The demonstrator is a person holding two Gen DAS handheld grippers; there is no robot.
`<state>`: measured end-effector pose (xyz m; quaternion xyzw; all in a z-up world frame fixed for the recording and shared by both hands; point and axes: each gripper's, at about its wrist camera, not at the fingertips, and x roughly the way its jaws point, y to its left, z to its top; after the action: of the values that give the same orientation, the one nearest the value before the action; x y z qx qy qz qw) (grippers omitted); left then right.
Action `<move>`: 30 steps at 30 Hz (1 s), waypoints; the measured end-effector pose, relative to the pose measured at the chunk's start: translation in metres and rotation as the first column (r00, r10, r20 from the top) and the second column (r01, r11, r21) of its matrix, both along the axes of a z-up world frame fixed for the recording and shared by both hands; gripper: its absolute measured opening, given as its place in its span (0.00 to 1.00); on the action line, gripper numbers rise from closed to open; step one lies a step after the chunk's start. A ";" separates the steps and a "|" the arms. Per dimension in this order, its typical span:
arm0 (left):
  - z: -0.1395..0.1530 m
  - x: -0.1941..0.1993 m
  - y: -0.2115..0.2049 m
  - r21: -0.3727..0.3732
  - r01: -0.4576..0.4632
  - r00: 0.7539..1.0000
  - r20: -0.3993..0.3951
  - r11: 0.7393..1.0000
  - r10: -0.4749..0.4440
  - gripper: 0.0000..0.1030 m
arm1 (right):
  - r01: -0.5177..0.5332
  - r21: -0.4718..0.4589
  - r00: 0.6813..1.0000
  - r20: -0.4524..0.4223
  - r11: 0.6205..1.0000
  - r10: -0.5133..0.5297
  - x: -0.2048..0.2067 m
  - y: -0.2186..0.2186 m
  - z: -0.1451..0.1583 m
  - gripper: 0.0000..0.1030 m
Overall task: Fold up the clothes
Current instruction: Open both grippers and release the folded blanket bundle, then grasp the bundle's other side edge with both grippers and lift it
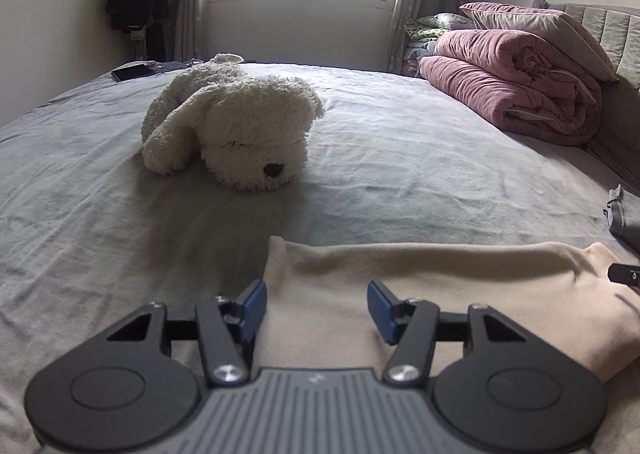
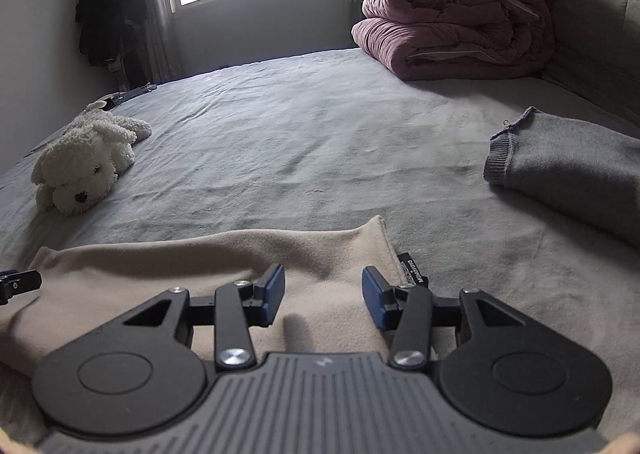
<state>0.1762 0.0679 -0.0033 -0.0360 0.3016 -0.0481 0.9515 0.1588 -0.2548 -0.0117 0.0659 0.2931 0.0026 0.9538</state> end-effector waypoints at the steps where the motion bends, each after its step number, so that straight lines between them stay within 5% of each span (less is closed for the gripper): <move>1: 0.004 -0.005 0.002 -0.019 0.004 1.000 0.002 1.000 -0.004 0.56 | -0.009 -0.005 1.000 0.003 1.000 0.009 -0.005 0.002 0.003 0.46; 6: 0.006 -0.026 0.010 -0.070 0.049 0.998 -0.025 0.996 -0.051 0.56 | -0.043 -0.017 0.999 -0.016 0.999 0.043 -0.027 0.008 0.006 0.46; 9: -0.005 -0.031 0.028 -0.020 -0.001 0.996 -0.092 1.000 -0.001 0.56 | -0.026 -0.005 0.998 -0.054 1.000 0.026 -0.036 -0.002 0.000 0.46; 12: -0.004 -0.039 0.059 -0.159 -0.049 0.990 -0.138 0.986 0.027 0.60 | 0.001 0.034 0.997 -0.073 0.999 0.002 -0.045 -0.018 0.000 0.42; 19: 0.009 -0.059 0.081 -0.302 -0.110 0.978 -0.204 0.947 0.048 0.59 | 0.056 0.124 0.994 -0.095 0.991 -0.044 -0.064 -0.033 0.021 0.48; 23: -0.009 -0.062 0.101 -0.545 -0.173 0.948 -0.318 0.820 -0.012 0.69 | 0.126 0.384 0.985 -0.154 0.915 -0.071 -0.074 -0.055 0.008 0.58; 27: -0.035 -0.061 0.105 -0.702 -0.257 0.919 -0.390 0.665 -0.056 0.69 | 0.210 0.665 0.970 -0.231 0.717 -0.070 -0.083 -0.080 -0.013 0.58; 30: -0.051 -0.059 0.097 -0.765 -0.302 0.913 -0.405 0.569 -0.059 0.69 | 0.239 0.768 0.965 -0.257 0.594 -0.056 -0.075 -0.082 -0.028 0.58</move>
<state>0.1167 0.1653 -0.0538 -0.4984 0.4233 -0.1059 0.7492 0.0836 -0.3372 -0.0399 0.5053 0.3520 0.0457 0.7866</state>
